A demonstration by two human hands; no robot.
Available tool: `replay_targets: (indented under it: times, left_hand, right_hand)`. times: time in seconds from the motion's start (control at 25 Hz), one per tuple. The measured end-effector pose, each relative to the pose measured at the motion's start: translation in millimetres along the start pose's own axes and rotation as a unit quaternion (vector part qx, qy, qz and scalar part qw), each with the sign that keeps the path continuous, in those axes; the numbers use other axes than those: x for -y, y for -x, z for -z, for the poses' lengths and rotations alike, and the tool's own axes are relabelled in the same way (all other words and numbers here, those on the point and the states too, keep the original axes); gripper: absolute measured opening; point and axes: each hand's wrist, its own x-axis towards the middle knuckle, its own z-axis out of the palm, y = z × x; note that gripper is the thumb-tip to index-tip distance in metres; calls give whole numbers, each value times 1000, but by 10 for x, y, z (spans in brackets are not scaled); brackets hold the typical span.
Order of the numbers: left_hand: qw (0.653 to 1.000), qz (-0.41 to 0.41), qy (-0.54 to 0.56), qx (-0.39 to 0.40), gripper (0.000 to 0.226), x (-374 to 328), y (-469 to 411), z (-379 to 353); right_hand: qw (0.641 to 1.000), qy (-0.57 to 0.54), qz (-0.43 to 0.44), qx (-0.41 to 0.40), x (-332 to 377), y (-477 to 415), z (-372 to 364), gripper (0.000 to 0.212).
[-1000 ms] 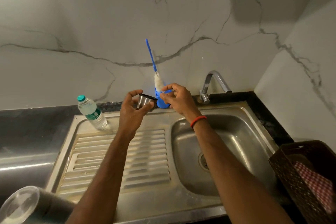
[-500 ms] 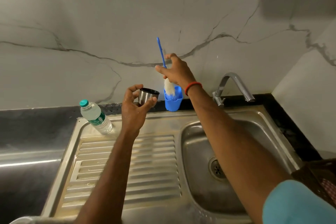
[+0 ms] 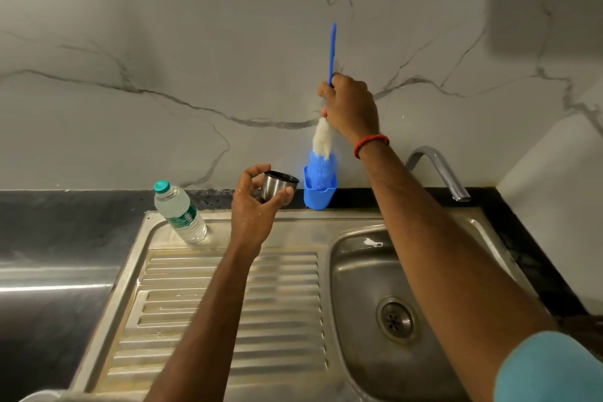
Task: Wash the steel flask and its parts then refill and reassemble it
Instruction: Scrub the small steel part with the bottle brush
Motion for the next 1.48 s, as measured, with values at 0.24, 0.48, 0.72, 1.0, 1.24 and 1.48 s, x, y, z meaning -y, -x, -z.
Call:
replay_targets:
  times: [0.24, 0.48, 0.72, 1.0, 1.24, 1.48]
  left_hand:
    - [997, 22, 65, 47, 42, -96, 202, -24]
    - [954, 198, 218, 58, 31, -26, 504, -160]
    - [932, 269, 234, 66, 50, 108, 858, -451]
    - [901, 323, 280, 77, 52, 60, 1157, -843]
    - [892, 367, 253, 72, 55, 204, 1394, -1024]
    - [897, 353, 258, 63, 52, 244, 1491, -1211]
  right_hand:
    - [997, -44, 30, -56, 111, 203, 629, 36]
    - [970, -193, 74, -130, 16, 685, 1413, 30]
    - [922, -326, 69, -197, -30, 1249, 2136, 16]
    - [926, -365, 9, -93, -286, 1646, 2074, 18]
    - [921, -372, 41, 110, -561, 1848, 2212, 19]
    - [937, -345, 31, -47, -679, 1972, 2142, 9]
